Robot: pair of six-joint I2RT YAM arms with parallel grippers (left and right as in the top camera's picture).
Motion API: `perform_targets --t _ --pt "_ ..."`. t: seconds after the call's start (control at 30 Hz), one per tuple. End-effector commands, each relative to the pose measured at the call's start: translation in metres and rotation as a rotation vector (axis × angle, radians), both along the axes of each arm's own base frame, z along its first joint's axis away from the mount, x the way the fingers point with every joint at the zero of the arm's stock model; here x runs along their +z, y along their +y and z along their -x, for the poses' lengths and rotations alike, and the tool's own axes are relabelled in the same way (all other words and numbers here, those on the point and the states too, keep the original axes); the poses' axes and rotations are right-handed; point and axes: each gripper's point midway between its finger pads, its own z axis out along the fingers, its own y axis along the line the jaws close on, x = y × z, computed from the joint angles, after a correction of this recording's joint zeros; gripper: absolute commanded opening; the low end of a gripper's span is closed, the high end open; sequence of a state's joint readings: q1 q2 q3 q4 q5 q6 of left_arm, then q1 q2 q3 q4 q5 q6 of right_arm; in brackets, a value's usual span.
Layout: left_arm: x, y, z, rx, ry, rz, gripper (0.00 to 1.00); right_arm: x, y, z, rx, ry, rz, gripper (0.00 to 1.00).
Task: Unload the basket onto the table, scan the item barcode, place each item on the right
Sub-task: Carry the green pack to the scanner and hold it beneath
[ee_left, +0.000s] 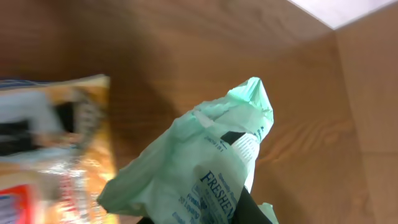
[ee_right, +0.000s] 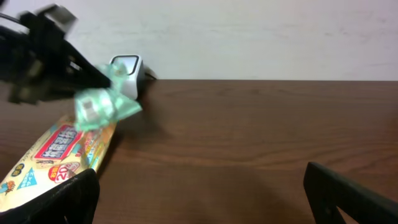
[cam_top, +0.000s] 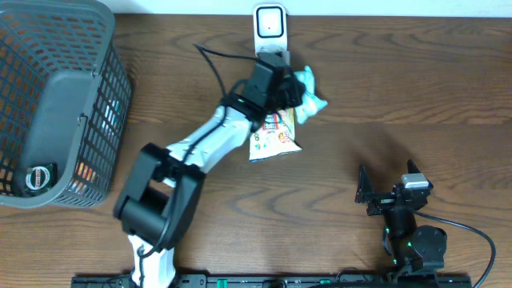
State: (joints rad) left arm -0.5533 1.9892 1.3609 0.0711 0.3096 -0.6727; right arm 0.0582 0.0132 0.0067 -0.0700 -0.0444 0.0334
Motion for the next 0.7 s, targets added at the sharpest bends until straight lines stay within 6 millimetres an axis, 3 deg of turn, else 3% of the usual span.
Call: perform_targets --t 0.0,0.1,0.17,0.23,0.27,0.3,0.5,0.67 --pt "-0.011 -0.013 0.003 -0.063 -0.042 -0.043 0.09 -0.002 -0.003 0.000 -0.016 0.006 -0.006 0.99" --pt "-0.026 -0.013 0.003 -0.087 -0.054 -0.088 0.17 -0.002 -0.003 0.000 -0.016 0.006 -0.006 0.99" --pt "-0.031 -0.012 0.003 -0.096 -0.055 -0.100 0.34 -0.002 -0.003 0.000 -0.016 0.006 -0.006 0.99" --pt "-0.032 -0.012 0.003 -0.097 -0.053 -0.101 0.43 -0.002 -0.003 0.000 -0.016 0.006 -0.006 0.99" --pt "-0.032 -0.013 0.003 -0.097 -0.055 -0.101 0.56 -0.002 -0.003 0.000 -0.016 0.006 -0.006 0.99" --pt "-0.030 -0.013 0.002 -0.097 -0.062 -0.096 0.63 -0.002 -0.003 0.000 -0.016 0.006 -0.006 0.99" --pt "0.004 -0.016 -0.007 -0.110 -0.141 -0.031 0.63 -0.002 -0.003 0.000 -0.016 0.006 -0.006 0.99" --pt "0.067 0.011 -0.016 -0.075 -0.251 -0.011 0.63 -0.002 -0.003 0.000 -0.016 0.006 -0.006 0.99"
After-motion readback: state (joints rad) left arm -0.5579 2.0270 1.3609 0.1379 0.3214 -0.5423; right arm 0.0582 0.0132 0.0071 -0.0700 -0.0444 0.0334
